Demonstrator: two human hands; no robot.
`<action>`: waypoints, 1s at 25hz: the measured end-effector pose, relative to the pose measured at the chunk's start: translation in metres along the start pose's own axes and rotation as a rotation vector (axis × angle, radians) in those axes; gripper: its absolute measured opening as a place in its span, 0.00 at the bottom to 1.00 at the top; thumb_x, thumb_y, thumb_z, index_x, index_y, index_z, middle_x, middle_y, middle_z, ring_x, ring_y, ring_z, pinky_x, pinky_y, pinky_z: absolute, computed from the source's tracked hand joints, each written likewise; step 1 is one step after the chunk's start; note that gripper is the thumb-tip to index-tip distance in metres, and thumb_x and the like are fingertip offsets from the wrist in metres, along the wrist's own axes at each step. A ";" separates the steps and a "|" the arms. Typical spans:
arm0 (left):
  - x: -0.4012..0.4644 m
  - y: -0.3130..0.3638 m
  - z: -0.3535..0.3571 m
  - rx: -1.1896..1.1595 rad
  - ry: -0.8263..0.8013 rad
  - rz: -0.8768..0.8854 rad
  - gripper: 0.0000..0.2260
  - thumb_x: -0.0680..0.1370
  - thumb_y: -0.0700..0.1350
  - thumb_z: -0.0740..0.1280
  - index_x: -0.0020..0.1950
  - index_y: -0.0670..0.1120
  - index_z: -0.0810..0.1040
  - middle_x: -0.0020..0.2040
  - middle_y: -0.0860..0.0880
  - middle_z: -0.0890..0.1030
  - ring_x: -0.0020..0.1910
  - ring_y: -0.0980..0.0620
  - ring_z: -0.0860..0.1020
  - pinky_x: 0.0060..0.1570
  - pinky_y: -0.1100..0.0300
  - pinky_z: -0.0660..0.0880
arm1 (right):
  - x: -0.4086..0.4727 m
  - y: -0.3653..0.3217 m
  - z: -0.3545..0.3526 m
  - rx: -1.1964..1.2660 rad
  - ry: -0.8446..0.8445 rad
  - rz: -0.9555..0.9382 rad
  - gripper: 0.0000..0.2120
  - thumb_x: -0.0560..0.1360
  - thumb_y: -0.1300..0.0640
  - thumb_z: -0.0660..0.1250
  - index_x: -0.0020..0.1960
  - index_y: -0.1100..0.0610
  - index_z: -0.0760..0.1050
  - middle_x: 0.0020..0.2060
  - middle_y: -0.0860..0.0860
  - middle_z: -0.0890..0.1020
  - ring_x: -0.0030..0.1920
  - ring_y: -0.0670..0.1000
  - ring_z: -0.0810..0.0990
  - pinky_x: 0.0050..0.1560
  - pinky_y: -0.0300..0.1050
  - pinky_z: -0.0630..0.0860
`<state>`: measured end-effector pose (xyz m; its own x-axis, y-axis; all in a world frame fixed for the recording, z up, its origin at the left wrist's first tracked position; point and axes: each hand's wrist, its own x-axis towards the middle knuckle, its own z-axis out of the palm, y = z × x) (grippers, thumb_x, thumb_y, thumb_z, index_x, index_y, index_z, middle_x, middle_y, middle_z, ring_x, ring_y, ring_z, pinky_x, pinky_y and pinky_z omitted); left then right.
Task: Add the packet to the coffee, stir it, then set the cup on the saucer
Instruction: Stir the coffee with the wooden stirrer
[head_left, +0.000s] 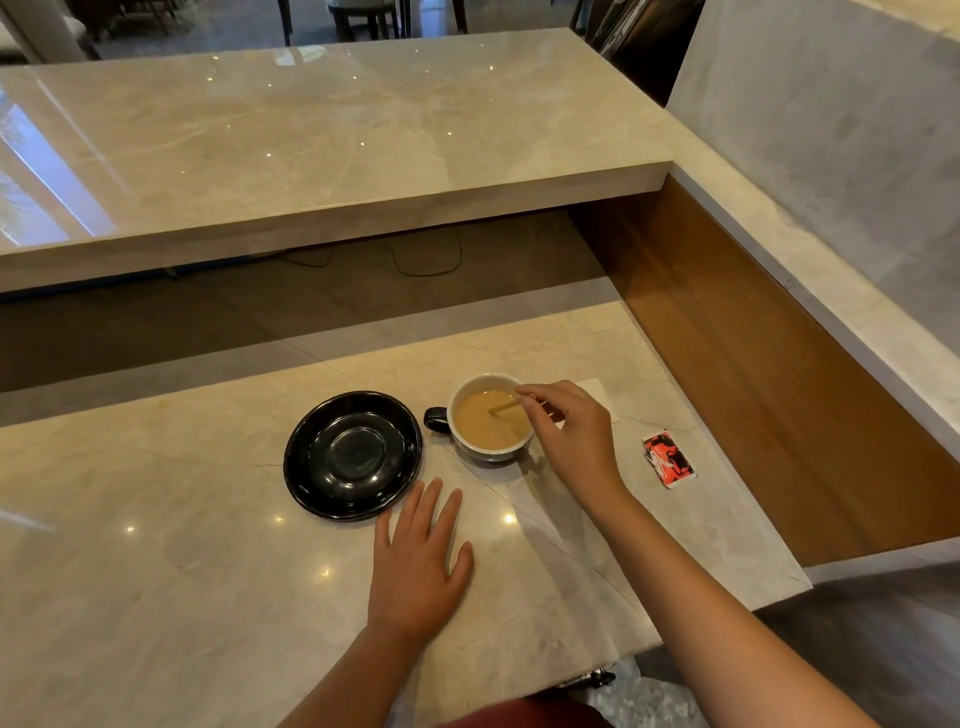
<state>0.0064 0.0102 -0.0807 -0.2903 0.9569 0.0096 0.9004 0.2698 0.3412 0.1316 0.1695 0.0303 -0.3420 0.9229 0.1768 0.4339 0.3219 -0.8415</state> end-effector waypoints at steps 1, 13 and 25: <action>0.000 0.000 0.001 -0.001 -0.001 -0.002 0.25 0.77 0.58 0.54 0.74 0.54 0.57 0.76 0.49 0.58 0.74 0.50 0.50 0.70 0.44 0.45 | 0.004 0.000 -0.001 -0.053 -0.015 -0.039 0.08 0.75 0.61 0.66 0.53 0.59 0.80 0.47 0.55 0.82 0.46 0.52 0.78 0.44 0.40 0.74; 0.000 -0.003 0.006 0.029 -0.008 -0.022 0.25 0.77 0.60 0.51 0.74 0.57 0.54 0.76 0.50 0.57 0.73 0.53 0.46 0.69 0.44 0.44 | -0.001 0.023 -0.025 -0.102 -0.085 -0.124 0.06 0.74 0.65 0.66 0.46 0.59 0.81 0.42 0.53 0.85 0.41 0.50 0.81 0.45 0.33 0.74; -0.001 -0.002 0.005 0.015 0.005 -0.019 0.25 0.77 0.59 0.51 0.74 0.55 0.56 0.76 0.49 0.58 0.74 0.52 0.47 0.69 0.44 0.45 | 0.013 0.020 -0.012 -0.184 0.054 -0.241 0.06 0.74 0.66 0.66 0.48 0.61 0.80 0.43 0.57 0.85 0.39 0.55 0.82 0.40 0.47 0.79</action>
<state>0.0068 0.0095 -0.0862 -0.3087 0.9511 0.0085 0.8997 0.2891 0.3269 0.1458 0.1908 0.0217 -0.4109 0.8237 0.3909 0.4907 0.5611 -0.6666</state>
